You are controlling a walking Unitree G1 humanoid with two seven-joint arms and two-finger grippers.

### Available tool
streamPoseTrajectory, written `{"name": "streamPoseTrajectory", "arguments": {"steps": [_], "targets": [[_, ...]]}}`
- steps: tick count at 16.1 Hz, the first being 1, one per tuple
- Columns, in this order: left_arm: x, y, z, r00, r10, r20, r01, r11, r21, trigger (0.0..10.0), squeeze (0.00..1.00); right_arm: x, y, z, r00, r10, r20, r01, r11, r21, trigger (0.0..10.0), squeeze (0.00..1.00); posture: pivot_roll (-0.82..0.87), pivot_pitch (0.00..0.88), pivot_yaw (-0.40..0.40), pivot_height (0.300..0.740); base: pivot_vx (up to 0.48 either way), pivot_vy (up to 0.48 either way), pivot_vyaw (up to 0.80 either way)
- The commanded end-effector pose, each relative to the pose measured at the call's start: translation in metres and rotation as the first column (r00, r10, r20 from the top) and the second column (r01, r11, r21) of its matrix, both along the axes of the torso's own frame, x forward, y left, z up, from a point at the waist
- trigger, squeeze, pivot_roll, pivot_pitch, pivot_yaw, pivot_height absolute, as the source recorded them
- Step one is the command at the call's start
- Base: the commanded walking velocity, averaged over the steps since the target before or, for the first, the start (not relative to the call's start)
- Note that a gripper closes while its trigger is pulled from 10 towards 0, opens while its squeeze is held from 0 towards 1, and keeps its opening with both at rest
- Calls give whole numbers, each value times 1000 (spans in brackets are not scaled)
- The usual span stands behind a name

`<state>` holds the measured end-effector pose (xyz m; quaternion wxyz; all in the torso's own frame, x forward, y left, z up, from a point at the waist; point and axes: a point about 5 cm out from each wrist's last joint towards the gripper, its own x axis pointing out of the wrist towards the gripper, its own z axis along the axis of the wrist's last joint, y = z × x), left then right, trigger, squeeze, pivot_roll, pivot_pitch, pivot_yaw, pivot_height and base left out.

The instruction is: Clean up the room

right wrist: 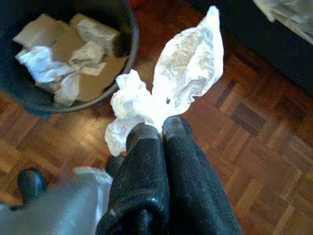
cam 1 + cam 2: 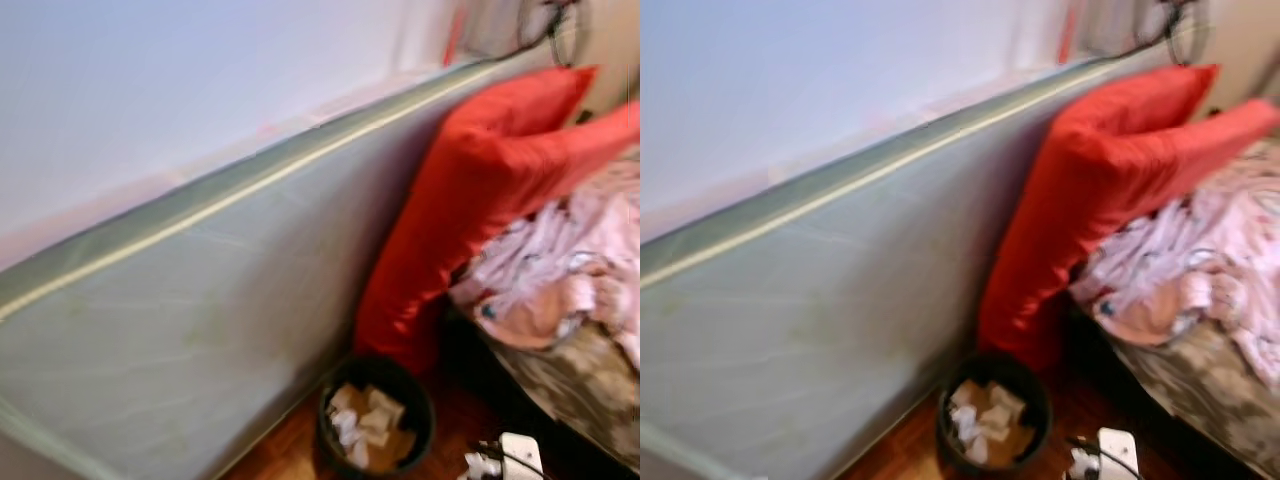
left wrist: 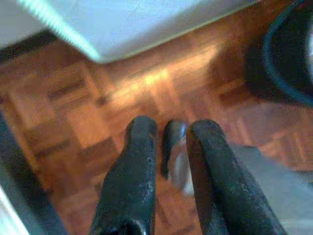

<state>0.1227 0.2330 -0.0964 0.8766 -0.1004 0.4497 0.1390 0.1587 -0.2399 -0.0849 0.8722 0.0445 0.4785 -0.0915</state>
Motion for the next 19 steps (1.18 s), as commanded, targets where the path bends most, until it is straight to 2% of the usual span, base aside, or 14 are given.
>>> {"name": "streamPoseTrajectory", "arguments": {"steps": [1, 4, 7, 8, 10, 11, 12, 13, 14, 15, 16, 19], "targets": [[1, -5, -1, 1000, 12, -15, -12, 1000, -17, 10000, 0, 0, -5, 1, 1000, 3, -1, -3, 1000, -17, 10000, 0, 55, 0, -46, 740, 292, 0, 0], [11, -5, 1, 1000, -2, -5, 2, 1000, -7, 10000, 0, 1, -6, 2, 1000, 0, 10, 1, 1000, -17, 10000, 0, 53, 0, -44, 740, 89, 0, 0], [23, -2, 7, 999, -10, 51, 10, 1000, 8, 10000, 0, 6, -5, 5, 998, 14, 66, -14, 1000, -4, 10000, 0, 51, 0, -41, 740, 0, 0, 0], [30, -1, 11, 996, -14, 88, 13, 1000, 13, 10000, 0, 9, -5, 7, 995, 26, 94, -27, 1000, 2, 10000, 0, 50, 0, -40, 740, 0, 0, 0], [56, -14, 20, 983, -17, 180, 13, 1000, 18, 10000, 0, 16, -4, 11, 987, 60, 151, -64, 998, 19, 10000, 0, 97, 0, -63, 740, 0, 0, 0], [63, -15, 23, 980, -18, 200, 14, 1000, 22, 10000, 0, 18, -3, 13, 984, 74, 164, -78, 997, 20, 10000, 0, 103, 0, -66, 740, 0, 0, 0], [77, -13, 33, 962, -24, 271, 15, 999, 36, 10000, 0, 83, 34, 43, 924, 157, 349, -175, 984, 21, 10000, 0, 99, 0, -60, 740, 0, 0, 0], [95, -9, 47, 930, -36, 367, 14, 998, 61, 10000, 0, 117, 54, 67, 866, 195, 460, -223, 975, 6, 10000, 0, 92, 0, -54, 740, 0, 0, 0], [105, -7, 57, 903, -40, 427, 9, 997, 75, 10000, 0, 123, 57, 73, 847, 204, 491, -233, 972, -3, 10000, 0, 77, 0, -40, 740, 0, 0, 0], [117, -7, 69, 860, -59, 507, 5, 994, 106, 10000, 0, 128, 59, 79, 824, 205, 528, -241, 971, 0, 10000, 0, 74, 0, -37, 740, 0, 0, 0], [128, -13, 84, 796, -82, 600, 3, 991, 131, 10000, 0, 133, 61, 86, 794, 211, 570, -256, 967, -1, 10000, 0, 72, 0, -27, 740, 0, 0, 0], [137, -23, 110, 690, -146, 709, 19, 983, 185, 10000, 0, 137, 65, 91, 760, 223, 611, -275, 962, -9, 10000, 0, 87, 0, -26, 740, 0, 0, 0]]}}
